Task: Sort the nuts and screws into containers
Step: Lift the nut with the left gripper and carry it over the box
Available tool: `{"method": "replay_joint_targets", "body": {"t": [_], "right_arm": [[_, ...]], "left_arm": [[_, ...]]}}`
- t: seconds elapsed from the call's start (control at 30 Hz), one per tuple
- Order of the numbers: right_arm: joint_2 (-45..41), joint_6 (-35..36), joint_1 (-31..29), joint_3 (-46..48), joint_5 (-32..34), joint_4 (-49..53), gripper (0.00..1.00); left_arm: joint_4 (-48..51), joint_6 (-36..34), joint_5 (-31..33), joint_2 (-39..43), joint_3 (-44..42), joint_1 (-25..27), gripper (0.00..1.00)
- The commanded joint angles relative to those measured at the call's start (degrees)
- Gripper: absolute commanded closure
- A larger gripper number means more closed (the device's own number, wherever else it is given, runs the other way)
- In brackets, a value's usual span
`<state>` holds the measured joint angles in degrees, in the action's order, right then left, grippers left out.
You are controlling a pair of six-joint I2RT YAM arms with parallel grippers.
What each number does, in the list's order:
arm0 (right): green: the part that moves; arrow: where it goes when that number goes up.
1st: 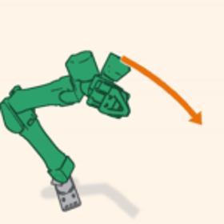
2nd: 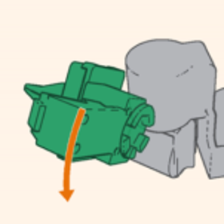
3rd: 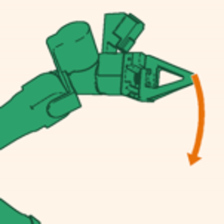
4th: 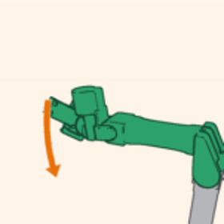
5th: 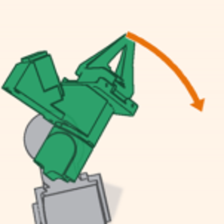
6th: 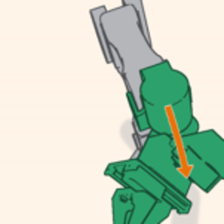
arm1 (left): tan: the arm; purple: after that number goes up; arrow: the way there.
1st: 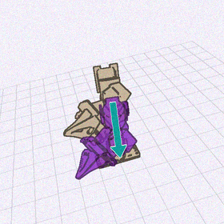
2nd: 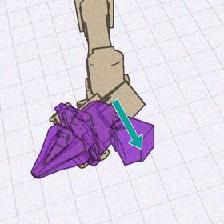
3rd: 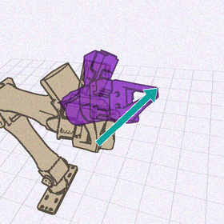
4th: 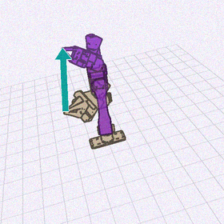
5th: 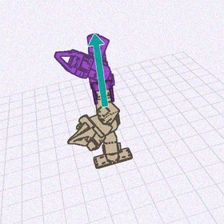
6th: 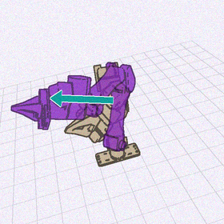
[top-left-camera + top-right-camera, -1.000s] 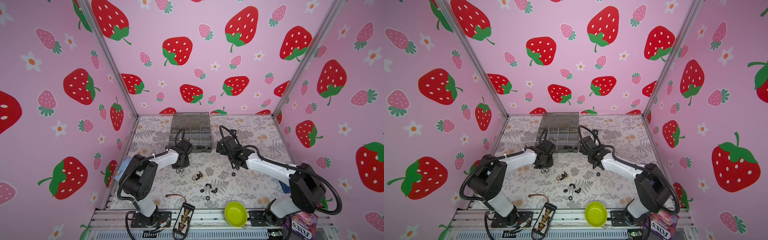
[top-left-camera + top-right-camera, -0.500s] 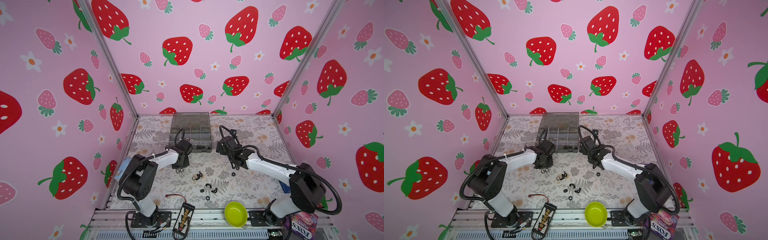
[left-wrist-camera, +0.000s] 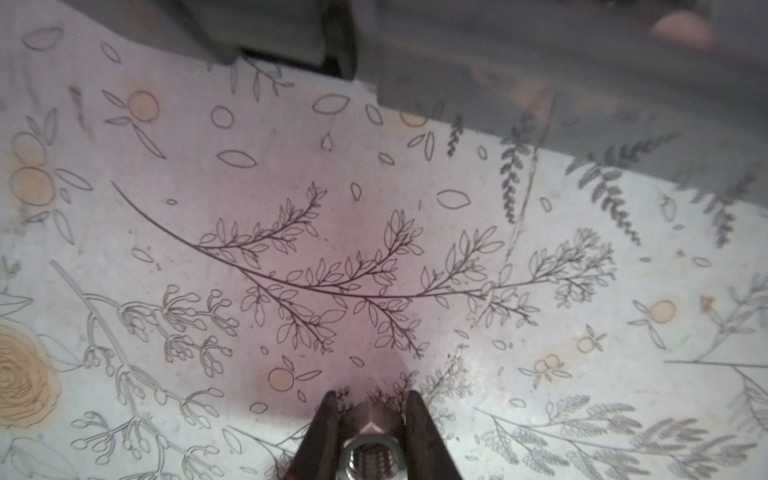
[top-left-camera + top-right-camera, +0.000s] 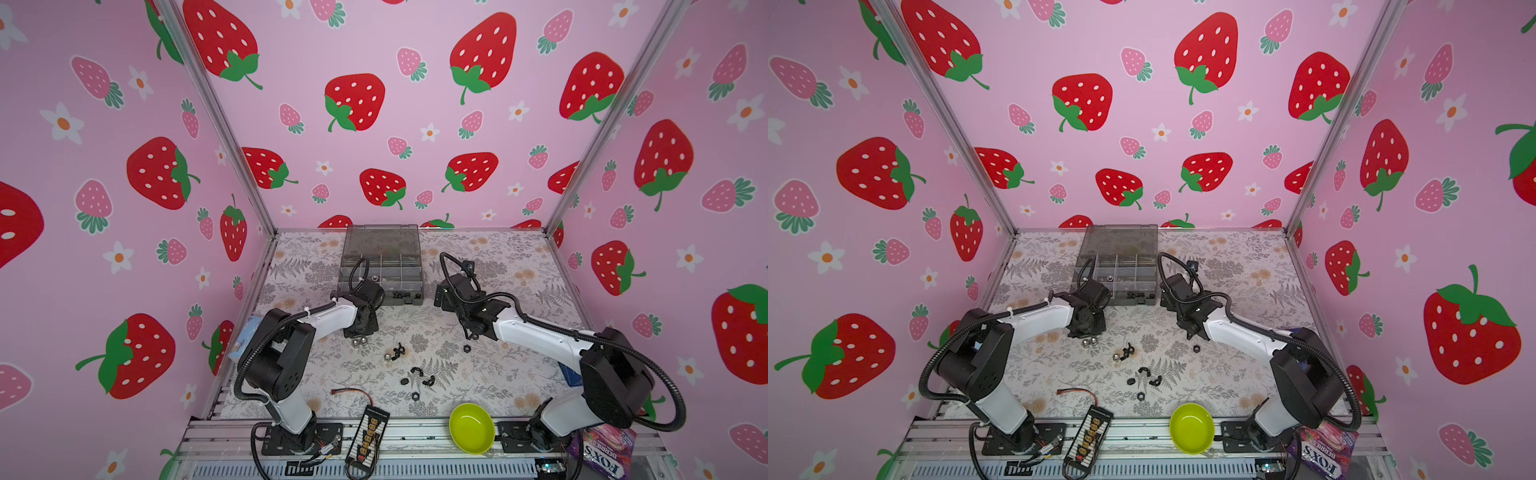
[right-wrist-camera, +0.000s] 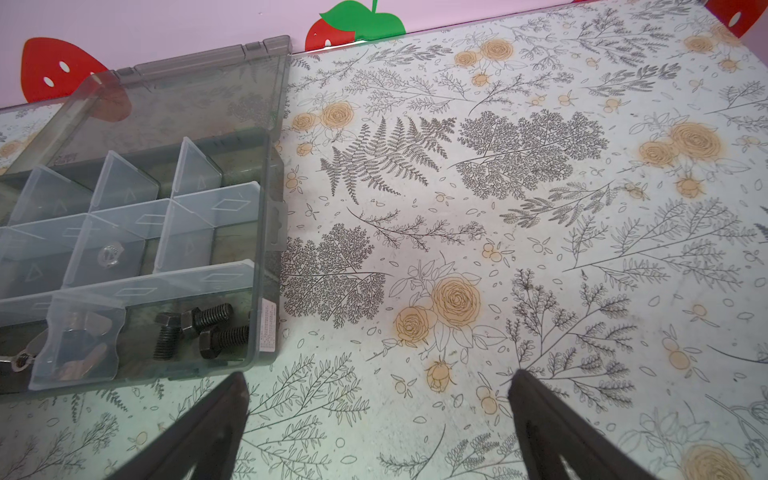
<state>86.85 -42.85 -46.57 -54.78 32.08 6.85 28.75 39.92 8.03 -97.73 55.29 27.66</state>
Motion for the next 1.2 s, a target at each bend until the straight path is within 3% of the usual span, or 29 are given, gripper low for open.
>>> {"method": "replay_joint_targets", "body": {"t": [0.0, 0.63, 1.17], "right_arm": [[-2.1, -1.3, 0.4, 0.6, 1.8, -0.2, 0.0], [-3.0, -1.6, 0.4, 1.2, 2.0, -0.7, 0.0], [-3.7, -1.9, 0.4, 1.5, 1.9, -0.2, 0.0]], "left_arm": [[4.4, 1.3, 1.2, 0.2, -1.2, 0.2, 0.76], [4.9, -1.8, 5.0, 5.2, 9.8, 0.1, 0.76], [4.7, -10.5, 4.7, -10.9, 36.0, -4.2, 0.76]]}}
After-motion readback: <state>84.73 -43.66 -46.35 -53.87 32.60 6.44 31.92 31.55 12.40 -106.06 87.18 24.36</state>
